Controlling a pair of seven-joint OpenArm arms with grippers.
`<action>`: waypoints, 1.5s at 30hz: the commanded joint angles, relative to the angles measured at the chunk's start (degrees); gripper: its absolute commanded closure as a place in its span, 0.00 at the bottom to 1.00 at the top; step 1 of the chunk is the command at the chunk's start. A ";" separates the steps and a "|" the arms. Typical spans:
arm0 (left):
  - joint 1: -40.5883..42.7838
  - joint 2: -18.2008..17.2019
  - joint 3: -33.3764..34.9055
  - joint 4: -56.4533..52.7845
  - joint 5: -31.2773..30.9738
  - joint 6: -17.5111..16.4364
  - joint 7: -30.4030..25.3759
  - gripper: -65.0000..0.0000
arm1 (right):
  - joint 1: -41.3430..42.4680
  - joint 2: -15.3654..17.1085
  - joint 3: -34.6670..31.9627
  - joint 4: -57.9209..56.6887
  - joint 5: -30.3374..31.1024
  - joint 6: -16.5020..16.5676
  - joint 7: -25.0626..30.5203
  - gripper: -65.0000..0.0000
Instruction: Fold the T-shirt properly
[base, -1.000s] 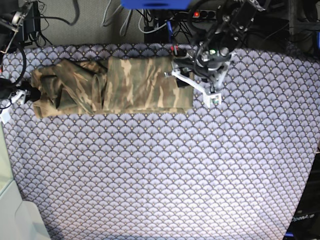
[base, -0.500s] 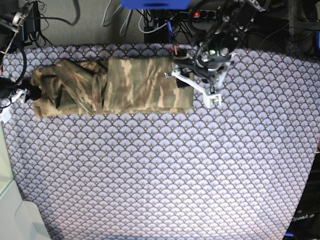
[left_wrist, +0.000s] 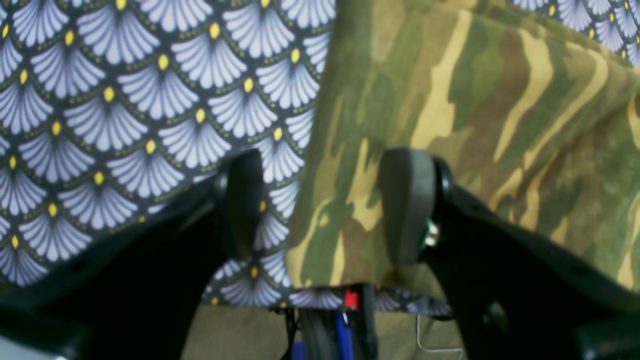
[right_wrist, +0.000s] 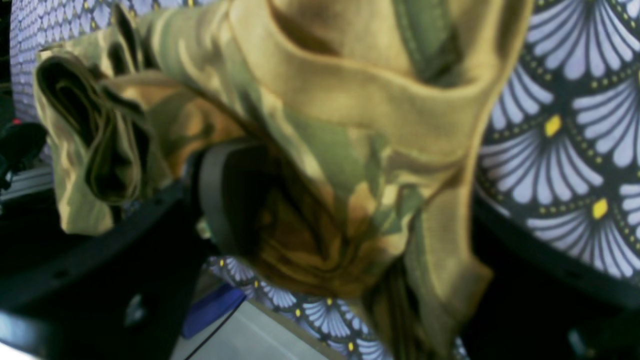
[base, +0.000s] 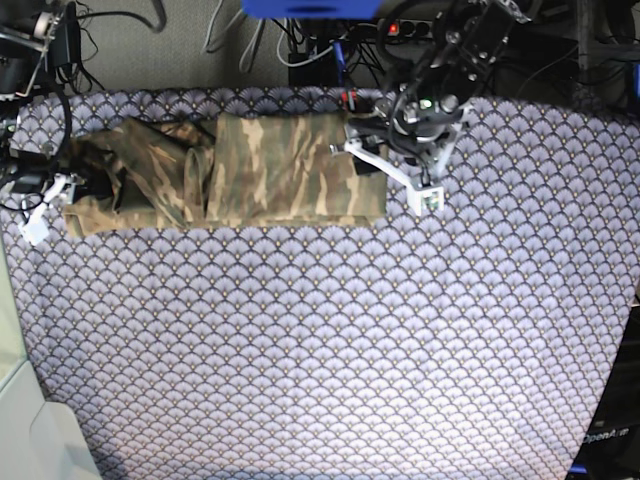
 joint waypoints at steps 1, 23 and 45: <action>-0.32 -0.09 -0.09 1.03 0.35 -0.27 -0.81 0.43 | 0.65 1.41 0.58 0.80 0.34 0.19 -0.28 0.36; -0.32 0.27 -0.09 0.67 0.35 -0.27 -0.81 0.43 | 0.30 4.05 3.04 0.88 8.17 0.19 -4.54 0.36; -0.59 0.35 -0.09 0.59 0.35 -0.27 -0.90 0.43 | -2.51 2.38 2.43 6.16 16.34 0.19 -4.54 0.36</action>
